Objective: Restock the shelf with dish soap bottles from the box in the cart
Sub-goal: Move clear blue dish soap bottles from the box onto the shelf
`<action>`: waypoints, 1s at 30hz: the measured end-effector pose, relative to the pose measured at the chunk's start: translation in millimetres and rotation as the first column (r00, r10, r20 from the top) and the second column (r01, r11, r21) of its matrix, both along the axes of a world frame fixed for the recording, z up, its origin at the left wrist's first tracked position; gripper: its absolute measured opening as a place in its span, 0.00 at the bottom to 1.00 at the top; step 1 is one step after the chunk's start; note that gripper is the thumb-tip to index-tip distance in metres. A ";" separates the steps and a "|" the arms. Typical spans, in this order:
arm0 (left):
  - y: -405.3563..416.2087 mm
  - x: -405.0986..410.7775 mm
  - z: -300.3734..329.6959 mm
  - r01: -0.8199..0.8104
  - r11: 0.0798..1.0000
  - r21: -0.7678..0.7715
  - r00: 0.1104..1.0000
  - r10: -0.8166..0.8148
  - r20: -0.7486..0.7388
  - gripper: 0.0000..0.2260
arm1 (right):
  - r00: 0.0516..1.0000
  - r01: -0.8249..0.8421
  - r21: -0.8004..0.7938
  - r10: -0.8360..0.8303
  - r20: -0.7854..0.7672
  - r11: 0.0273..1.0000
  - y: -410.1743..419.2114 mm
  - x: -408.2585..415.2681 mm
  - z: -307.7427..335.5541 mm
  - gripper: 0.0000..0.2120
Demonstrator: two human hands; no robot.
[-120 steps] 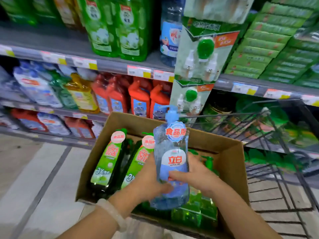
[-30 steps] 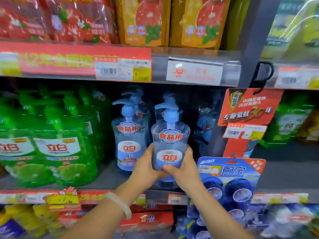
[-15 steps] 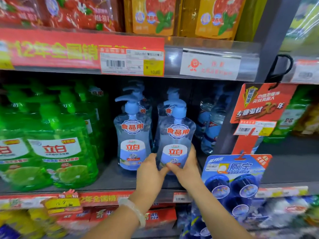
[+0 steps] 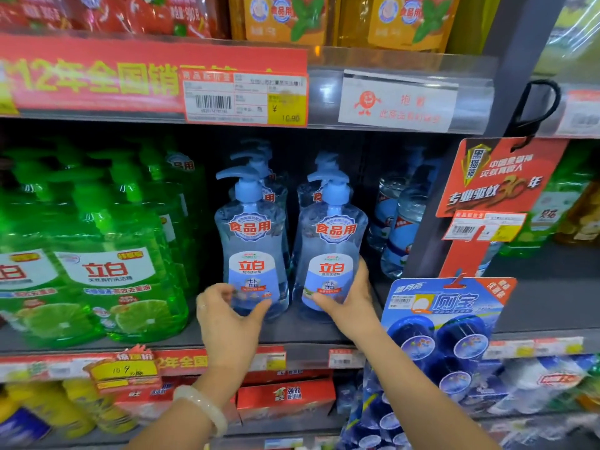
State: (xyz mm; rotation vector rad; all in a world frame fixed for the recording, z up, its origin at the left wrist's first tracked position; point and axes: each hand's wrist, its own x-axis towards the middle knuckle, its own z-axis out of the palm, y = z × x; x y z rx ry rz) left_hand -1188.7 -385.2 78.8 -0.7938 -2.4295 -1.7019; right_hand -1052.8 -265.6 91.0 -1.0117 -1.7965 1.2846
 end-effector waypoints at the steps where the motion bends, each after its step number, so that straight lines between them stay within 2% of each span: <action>1: -1.9 -9.3 0.9 -0.023 0.999 -0.027 0.999 0.024 0.031 0.32 | 1.000 0.005 -0.004 -0.005 0.011 1.000 -1.4 -1.0 -2.3 0.54; 3: -1.6 -22.9 4.7 0.117 0.992 -0.057 0.987 -0.110 0.115 0.45 | 0.999 0.035 -0.011 -0.035 0.036 0.999 -4.3 -3.6 -6.6 0.59; 4: 0.5 -27.2 6.3 0.223 0.974 -0.028 0.965 -0.216 0.151 0.48 | 0.998 0.057 -0.015 -0.056 0.043 0.998 -4.9 -5.1 -8.0 0.59; 6: 5.2 -33.4 8.8 0.360 0.933 0.022 0.913 -0.357 0.198 0.44 | 0.995 0.093 -0.016 -0.092 0.048 0.996 -3.5 -7.5 -10.6 0.59; 8: 8.4 -37.1 10.0 0.372 0.928 0.014 0.905 -0.366 0.216 0.41 | 0.993 0.102 -0.010 -0.101 0.066 0.995 0.2 -8.9 -11.7 0.58; 15: 12.5 -40.5 7.9 0.374 0.927 0.040 0.897 -0.372 0.239 0.42 | 0.992 0.079 -0.012 -0.078 0.104 0.997 7.5 -9.4 -11.5 0.57; 24: 3.9 -58.9 -0.3 0.435 0.900 -0.008 0.879 -0.423 0.221 0.39 | 0.996 0.083 0.000 -0.083 0.011 0.997 5.2 -4.5 -11.7 0.51; 30: 7.6 -72.6 7.1 0.500 0.863 -0.075 0.844 -0.467 0.262 0.41 | 0.997 0.082 -0.035 -0.082 0.009 0.996 7.7 -3.8 -11.9 0.53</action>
